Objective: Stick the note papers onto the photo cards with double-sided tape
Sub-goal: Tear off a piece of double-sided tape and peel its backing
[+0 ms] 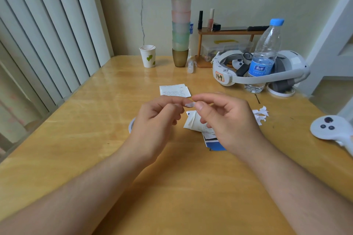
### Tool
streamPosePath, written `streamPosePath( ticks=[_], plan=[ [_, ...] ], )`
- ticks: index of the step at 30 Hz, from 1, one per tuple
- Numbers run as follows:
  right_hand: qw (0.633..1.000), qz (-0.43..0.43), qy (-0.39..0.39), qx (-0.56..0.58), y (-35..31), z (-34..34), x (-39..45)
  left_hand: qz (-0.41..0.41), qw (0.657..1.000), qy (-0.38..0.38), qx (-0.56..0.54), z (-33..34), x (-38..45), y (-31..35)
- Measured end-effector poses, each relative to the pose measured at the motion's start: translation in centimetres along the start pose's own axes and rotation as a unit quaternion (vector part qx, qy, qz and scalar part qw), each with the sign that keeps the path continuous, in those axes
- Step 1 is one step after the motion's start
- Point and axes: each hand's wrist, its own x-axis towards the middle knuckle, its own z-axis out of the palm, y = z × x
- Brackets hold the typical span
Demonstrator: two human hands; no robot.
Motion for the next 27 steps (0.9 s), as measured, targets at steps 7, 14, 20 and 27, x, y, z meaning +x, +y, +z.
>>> streamPosePath(
  ticks=[7,14,20,27],
  plan=[
    [0.996,0.019,-0.013,0.085,-0.39,-0.22,0.01,0.01,0.996,-0.057,-0.065,0.0,-0.25,0.16],
    [0.996,0.019,0.003,0.09,-0.74,-0.01,-0.07,0.019,0.995,-0.092,-0.041,-0.15,-0.5,0.16],
    [0.999,-0.005,0.021,0.043,-0.31,-0.24,0.01,0.018,0.992,-0.123,-0.009,-0.15,-0.37,0.08],
    [1.0,0.0,0.0,0.029,-0.92,-0.71,-0.12,-0.006,0.99,-0.137,-0.046,-0.22,-0.41,-0.02]
  ],
)
